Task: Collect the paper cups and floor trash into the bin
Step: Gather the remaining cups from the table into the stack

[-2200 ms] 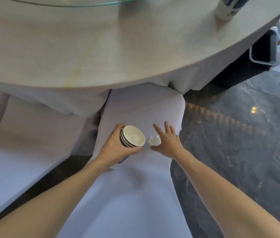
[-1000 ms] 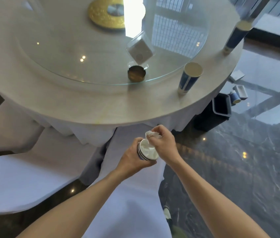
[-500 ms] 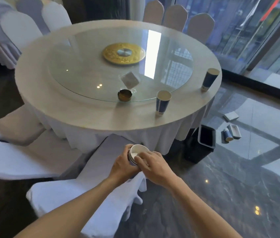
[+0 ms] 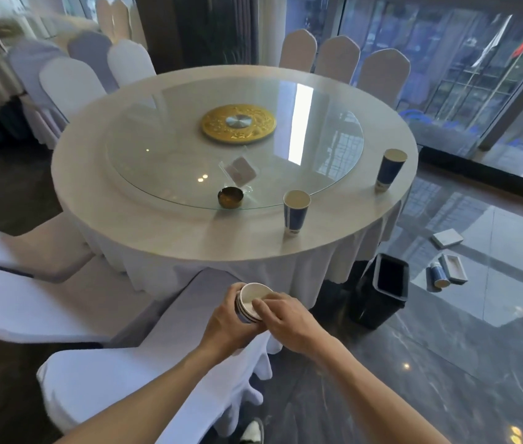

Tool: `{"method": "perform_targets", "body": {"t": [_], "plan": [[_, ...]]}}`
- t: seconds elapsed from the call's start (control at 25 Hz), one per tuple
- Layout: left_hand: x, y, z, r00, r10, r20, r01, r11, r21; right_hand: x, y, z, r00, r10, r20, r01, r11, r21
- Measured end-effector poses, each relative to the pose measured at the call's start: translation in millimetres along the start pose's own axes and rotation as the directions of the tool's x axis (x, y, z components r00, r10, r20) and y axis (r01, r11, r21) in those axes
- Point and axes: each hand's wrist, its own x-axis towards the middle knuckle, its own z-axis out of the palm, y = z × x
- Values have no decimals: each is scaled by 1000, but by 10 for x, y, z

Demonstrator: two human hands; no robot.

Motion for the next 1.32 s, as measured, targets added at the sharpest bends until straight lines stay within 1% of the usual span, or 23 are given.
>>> {"method": "perform_targets", "body": {"t": [0.08,0.2,0.28,0.4,0.52,0.76,0.96,1.12,1.32], "plan": [[244,-36,15,999,-28,-37,26,999,-45,181,119,-99,999,25,-39,-24,999,28],[694,-72,77,995,-65,-71,58,993,-98,449,383,-314,992,78,-99,-81,997,-21],[1103,-11,95,994,-76,-73,68,992,-104,672,624,-553,975,162,-153,-167,986,-24],[1651,182,57,993,-47,-112,31,989,-145,995,900,-968,932,305,-196,-296,952,73],[2107,390,-22,986,-33,-162,3,983,-185,1396,1083,-1249,894,391,-218,-363,918,159],[2588,726,-16,971,-39,-236,-25,965,-263,2048,1378,-1298,882,409,-237,-342,898,277],[2807,986,4,943,-50,-328,-44,961,-272,2479,1683,-1172,919,351,-178,-283,904,320],[2946,1278,94,899,-127,-419,-20,944,-330,2732,1975,-1252,936,338,-101,-286,894,344],[3148,1599,355,837,-157,-524,-44,935,-351,2786,2243,-1457,965,262,-35,-219,866,449]]}}
